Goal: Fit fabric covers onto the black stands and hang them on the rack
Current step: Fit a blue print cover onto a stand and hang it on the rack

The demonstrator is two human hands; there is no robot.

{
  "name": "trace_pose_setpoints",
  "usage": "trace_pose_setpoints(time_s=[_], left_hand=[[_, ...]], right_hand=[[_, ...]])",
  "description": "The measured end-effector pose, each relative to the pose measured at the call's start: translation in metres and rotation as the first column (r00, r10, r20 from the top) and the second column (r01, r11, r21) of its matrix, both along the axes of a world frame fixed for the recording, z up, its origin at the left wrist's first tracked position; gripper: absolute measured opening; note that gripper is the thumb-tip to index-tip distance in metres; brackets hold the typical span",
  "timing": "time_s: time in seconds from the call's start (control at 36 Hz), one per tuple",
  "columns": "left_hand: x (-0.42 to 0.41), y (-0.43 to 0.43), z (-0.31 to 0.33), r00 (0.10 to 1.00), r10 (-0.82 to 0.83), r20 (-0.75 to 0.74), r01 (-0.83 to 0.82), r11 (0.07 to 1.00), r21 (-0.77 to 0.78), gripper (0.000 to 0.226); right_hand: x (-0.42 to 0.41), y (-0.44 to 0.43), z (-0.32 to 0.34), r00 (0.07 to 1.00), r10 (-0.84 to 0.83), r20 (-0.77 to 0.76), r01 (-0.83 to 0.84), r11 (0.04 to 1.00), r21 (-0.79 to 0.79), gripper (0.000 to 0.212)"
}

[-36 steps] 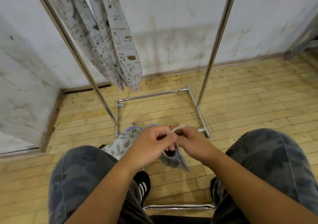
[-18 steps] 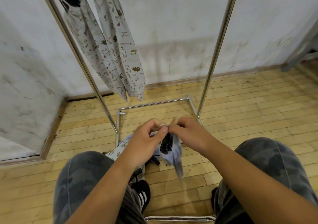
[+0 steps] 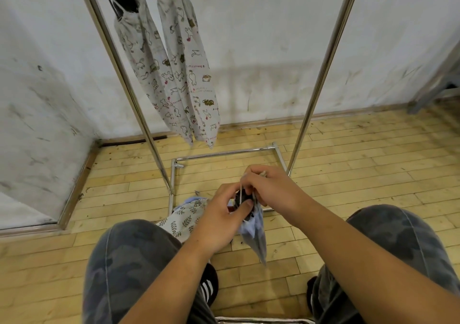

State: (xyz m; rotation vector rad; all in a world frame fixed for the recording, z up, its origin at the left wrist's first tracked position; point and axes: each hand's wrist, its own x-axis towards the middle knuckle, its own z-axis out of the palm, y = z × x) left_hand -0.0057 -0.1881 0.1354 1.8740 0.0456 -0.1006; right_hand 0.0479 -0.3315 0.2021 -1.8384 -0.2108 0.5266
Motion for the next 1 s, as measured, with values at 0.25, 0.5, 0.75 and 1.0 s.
trace_pose_setpoints(time_s=[0.25,0.5,0.75,1.0], left_hand=[[-0.002,-0.001,0.009,1.000,0.016,-0.004,-0.016,1.000,-0.010,0.018],[0.004,0.002,0.038,0.994,0.086,0.065,-0.078,0.989,-0.124,0.014],[0.014,0.009,0.079,0.977,0.175,0.118,-0.174,0.985,-0.017,0.013],[0.026,0.027,0.127,0.964,0.217,0.153,-0.218,0.976,-0.013,0.016]], right_hand=[[-0.011,0.012,0.012,1.000,0.010,-0.001,-0.010,0.999,-0.033,0.023],[0.008,0.007,0.039,0.969,0.117,0.217,-0.065,0.970,-0.233,0.023],[0.014,0.006,0.054,0.941,0.084,0.329,-0.016,0.978,-0.206,0.022],[0.028,0.010,0.087,0.883,0.120,0.454,-0.049,0.985,-0.165,0.025]])
